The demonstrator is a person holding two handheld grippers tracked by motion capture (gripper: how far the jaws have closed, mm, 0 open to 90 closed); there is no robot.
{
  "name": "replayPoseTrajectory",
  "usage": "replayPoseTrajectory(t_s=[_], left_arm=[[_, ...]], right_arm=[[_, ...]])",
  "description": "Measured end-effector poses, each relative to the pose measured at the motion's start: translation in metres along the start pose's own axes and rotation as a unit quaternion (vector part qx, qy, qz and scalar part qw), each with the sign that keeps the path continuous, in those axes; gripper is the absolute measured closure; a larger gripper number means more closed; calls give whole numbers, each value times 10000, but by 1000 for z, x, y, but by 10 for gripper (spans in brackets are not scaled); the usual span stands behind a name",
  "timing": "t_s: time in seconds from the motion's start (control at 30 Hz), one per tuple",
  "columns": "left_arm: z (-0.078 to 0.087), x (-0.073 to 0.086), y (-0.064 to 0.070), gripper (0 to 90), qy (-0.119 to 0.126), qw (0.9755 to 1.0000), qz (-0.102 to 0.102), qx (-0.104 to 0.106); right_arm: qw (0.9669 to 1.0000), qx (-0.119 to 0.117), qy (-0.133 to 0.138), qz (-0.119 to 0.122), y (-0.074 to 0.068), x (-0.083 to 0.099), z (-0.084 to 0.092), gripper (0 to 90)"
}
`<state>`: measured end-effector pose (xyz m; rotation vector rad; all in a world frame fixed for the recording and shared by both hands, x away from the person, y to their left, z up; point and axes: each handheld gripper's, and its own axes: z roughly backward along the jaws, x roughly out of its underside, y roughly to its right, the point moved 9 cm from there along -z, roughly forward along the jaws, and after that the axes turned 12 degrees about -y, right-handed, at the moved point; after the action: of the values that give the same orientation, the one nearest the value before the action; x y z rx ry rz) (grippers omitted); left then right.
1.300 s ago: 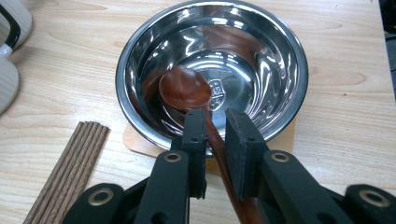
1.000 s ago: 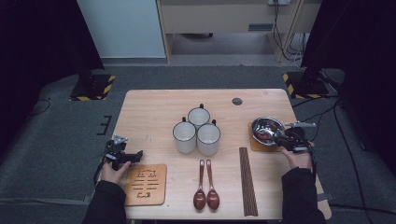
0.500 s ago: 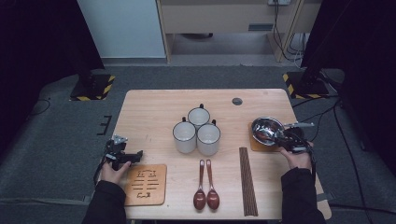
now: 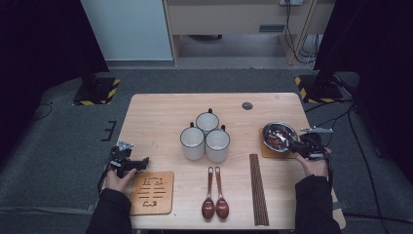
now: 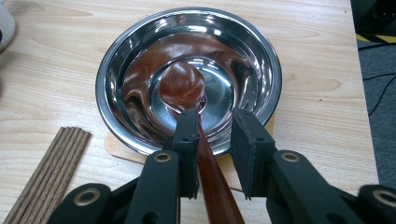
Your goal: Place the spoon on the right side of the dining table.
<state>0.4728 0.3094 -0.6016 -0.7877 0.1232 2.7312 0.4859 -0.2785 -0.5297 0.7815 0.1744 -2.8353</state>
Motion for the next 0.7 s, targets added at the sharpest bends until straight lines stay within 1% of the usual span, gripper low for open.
replayPoseTrajectory(t_s=[0.17,0.27,0.37,0.43,0.47,0.57,0.7], left_arm=[[0,0,0,0,0,10000,0,-4],[0,0,0,0,0,10000,-1,-4],[0,0,0,0,1,10000,1,0],[0,0,0,0,0,10000,-1,-3],[0,0,0,0,0,10000,0,-3],[0,0,0,0,0,10000,0,0],[0,0,0,0,-1,10000,0,-1]], right_arm=[[10000,-20,-54,56,0,2,-1,741],[9999,-57,-103,111,-3,3,-2,775],[9997,-71,-209,135,-7,5,-4,789],[9996,-68,-218,177,-9,5,-4,796],[9996,-106,-238,146,-11,5,-4,798],[9996,-81,-225,157,-12,4,-5,798],[9995,-45,-247,205,-15,4,-8,773]])
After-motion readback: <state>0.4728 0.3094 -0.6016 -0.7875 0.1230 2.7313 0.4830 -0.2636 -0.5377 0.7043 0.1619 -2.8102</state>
